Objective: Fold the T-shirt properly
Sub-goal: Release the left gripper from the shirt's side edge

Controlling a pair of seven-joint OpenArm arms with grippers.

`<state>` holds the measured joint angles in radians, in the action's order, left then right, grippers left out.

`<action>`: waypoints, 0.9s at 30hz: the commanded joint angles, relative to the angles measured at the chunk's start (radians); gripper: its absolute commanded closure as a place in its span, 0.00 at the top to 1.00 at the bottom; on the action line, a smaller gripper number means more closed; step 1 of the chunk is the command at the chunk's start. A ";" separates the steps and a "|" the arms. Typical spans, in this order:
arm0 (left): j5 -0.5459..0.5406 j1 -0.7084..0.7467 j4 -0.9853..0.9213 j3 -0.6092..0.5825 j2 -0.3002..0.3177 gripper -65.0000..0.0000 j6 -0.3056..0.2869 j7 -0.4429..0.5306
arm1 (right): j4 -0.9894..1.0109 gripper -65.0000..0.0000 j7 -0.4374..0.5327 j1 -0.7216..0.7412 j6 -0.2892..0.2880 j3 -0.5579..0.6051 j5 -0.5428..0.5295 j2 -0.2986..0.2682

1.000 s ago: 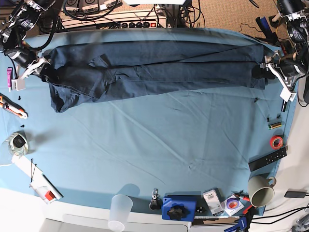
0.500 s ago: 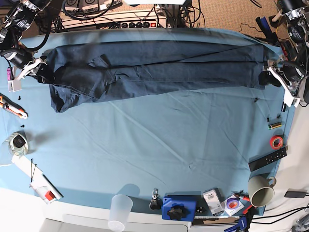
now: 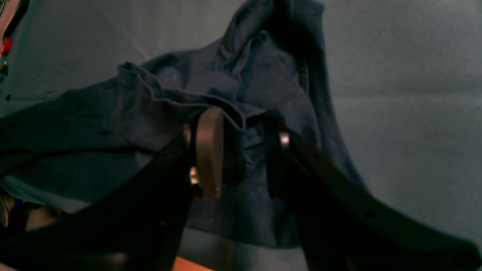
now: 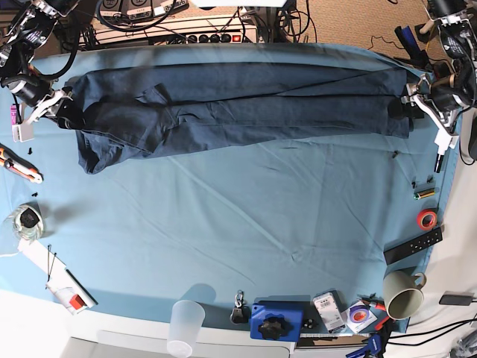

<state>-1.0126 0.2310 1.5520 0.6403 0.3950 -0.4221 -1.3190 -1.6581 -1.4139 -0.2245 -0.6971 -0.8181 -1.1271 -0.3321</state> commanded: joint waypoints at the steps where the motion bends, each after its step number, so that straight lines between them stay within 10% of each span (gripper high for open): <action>1: 0.003 0.005 -0.016 -0.003 0.007 0.53 -0.010 -0.055 | -0.018 0.29 0.018 0.006 -0.001 -0.008 -0.025 -0.023; 10: -0.087 0.005 -0.050 -0.003 0.007 0.47 -0.025 -0.077 | -0.018 0.29 0.018 0.006 -0.001 -0.008 -0.028 -0.023; 17: -0.104 0.005 -0.050 -0.003 0.006 0.01 -0.024 -0.049 | -0.018 0.29 0.018 0.007 -0.001 -0.008 -0.029 -0.023; 27: -0.173 -0.005 0.029 -0.003 0.007 0.00 -0.028 -0.068 | -0.018 0.29 0.018 0.012 -0.001 -0.008 -0.028 -0.023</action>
<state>-1.1431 0.2356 1.5597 0.6342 0.3851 -0.4458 -1.3945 -1.6577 -1.4139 -0.2188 -0.6971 -0.8181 -1.1275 -0.3321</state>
